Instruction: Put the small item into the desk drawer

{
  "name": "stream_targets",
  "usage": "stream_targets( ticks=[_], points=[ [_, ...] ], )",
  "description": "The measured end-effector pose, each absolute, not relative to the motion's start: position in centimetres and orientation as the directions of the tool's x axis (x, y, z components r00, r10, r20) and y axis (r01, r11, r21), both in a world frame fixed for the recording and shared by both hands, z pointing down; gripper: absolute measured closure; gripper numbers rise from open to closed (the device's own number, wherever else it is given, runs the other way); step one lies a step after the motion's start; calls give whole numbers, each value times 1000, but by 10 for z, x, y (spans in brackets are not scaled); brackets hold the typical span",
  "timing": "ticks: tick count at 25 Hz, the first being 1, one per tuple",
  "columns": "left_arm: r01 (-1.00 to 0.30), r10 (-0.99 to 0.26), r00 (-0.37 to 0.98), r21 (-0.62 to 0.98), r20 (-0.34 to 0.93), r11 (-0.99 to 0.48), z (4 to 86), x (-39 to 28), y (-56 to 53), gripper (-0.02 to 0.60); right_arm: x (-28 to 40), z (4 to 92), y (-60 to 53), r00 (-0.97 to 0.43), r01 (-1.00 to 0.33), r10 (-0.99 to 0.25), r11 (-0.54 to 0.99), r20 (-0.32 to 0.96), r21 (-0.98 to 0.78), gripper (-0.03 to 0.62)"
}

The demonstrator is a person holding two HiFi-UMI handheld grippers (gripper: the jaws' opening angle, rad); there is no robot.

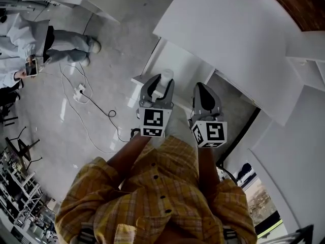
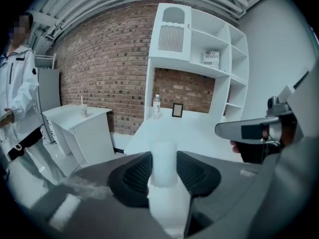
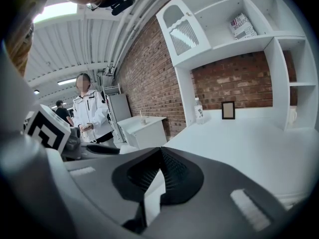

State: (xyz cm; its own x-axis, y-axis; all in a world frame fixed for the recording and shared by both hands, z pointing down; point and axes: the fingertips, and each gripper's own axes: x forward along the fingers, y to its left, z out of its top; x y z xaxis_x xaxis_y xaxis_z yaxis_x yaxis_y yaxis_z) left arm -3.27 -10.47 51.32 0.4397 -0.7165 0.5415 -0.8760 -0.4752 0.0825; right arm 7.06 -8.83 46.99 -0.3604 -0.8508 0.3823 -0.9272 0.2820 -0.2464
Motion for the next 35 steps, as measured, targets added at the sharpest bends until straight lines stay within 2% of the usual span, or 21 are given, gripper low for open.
stream_targets(
  ticks=[16,35],
  points=[
    [-901,-643,383,114,663,-419,604,-30,-122,416,79,532,-92,-372,-922,-817,270,441,-277,594],
    [-906,-514,348,140,784,-399,693,-16,-147,416,81,566,-100,-371,-923,-781,251,502,-292,594]
  ],
)
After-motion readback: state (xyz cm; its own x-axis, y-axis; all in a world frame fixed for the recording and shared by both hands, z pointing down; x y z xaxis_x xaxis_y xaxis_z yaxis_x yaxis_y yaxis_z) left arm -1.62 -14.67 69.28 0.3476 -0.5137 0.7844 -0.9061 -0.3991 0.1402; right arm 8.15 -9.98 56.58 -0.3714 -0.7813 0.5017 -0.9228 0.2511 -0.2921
